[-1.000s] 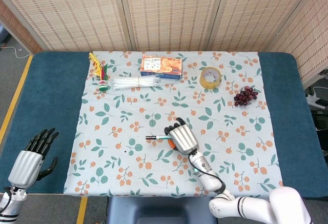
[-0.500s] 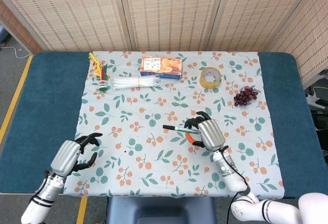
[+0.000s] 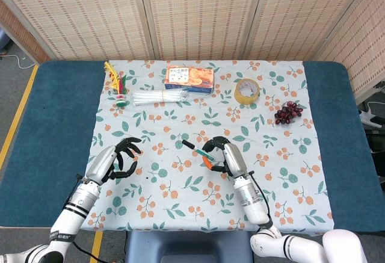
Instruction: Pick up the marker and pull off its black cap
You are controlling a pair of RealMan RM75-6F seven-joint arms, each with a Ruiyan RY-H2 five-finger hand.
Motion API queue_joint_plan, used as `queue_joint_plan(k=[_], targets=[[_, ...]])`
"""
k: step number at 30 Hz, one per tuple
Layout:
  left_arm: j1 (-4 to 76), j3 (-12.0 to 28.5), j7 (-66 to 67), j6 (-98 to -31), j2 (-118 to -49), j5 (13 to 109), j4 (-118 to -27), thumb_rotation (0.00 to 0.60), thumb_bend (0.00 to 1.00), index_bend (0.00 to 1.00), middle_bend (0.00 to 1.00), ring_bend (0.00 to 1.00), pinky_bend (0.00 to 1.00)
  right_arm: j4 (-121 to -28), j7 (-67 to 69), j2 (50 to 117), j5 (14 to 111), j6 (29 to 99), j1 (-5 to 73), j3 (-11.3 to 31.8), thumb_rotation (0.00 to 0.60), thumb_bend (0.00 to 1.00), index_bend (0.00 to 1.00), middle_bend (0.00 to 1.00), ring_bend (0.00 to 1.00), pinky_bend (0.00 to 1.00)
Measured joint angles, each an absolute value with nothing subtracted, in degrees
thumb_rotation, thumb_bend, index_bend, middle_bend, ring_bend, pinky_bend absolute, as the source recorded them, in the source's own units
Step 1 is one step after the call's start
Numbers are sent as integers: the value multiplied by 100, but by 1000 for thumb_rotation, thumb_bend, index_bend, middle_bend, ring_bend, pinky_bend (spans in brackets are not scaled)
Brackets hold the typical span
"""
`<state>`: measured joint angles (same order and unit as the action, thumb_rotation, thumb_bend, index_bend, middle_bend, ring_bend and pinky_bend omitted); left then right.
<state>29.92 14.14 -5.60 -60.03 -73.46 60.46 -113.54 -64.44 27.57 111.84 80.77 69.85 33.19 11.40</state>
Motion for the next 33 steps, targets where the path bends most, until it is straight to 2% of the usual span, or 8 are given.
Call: queue_joint_plan(k=[7,13,33], targets=[[3375,1705,-211,-5908,-7463,5072,-11449,600,412,201,309,430,696,-6652,2885,11216,8367,6942,3447,1068,600,391,911,768,459,221],[3664,1840,5,-5828,-7532,4451,-11571,600,403,255,380,450,721,-6755,2604,11224,8520,6953,3585,1087,600,391,911,768,459,221],[3829,1569,857,-6765,-8141,4981,-11535,600,393,357,574,508,803,-6669,2066,11545,8373,6858,3809,1314,600,391,911,768,459,221]])
